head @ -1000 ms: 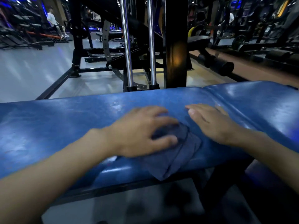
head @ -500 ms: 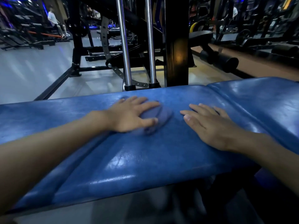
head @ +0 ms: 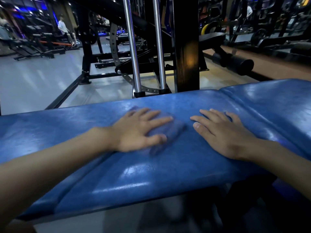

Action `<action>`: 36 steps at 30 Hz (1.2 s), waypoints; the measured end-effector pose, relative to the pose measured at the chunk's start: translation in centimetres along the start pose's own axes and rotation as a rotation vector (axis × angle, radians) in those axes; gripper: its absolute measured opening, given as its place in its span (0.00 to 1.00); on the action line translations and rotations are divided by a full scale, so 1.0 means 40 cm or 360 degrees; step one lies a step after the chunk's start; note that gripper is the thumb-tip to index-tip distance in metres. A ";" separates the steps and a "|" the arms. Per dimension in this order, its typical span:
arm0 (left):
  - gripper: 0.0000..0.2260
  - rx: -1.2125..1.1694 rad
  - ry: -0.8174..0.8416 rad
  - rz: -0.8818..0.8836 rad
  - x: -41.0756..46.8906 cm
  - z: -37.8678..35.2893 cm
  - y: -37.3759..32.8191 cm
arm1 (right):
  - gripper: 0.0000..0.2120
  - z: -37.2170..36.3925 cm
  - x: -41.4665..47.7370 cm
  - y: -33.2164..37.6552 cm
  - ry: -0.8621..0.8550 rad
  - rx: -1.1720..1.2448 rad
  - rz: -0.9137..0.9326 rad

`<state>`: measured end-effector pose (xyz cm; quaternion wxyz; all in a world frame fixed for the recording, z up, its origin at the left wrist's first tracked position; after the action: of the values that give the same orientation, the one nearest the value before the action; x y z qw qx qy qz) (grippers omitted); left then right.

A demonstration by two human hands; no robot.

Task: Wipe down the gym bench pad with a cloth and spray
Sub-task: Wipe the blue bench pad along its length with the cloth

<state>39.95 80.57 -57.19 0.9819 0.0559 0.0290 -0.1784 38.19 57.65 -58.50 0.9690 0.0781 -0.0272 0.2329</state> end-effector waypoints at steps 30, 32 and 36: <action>0.35 -0.0039 -0.0031 -0.0062 -0.051 -0.012 0.079 | 0.39 -0.013 0.013 0.082 0.0065 -0.0029 0.0004; 0.33 0.0021 -0.0043 -0.0323 -0.130 -0.015 0.008 | 0.38 -0.010 0.016 0.081 0.0059 0.0011 -0.0021; 0.32 0.0002 -0.0060 -0.0480 -0.179 -0.010 -0.017 | 0.28 0.020 0.026 0.096 -0.0056 0.0223 -0.0148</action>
<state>33.02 82.48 -57.12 0.9444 0.0483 0.0185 -0.3248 37.33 61.36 -57.08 0.9703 0.1511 -0.0243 0.1875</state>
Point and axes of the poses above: each hand's wrist, its own x-axis towards the middle knuckle, its own z-axis out of the back of the hand, y = z × x, the point moved 5 cm from there along x, towards the middle knuckle, and after that the axes turned 13 degrees about z, right-handed, at the moved point
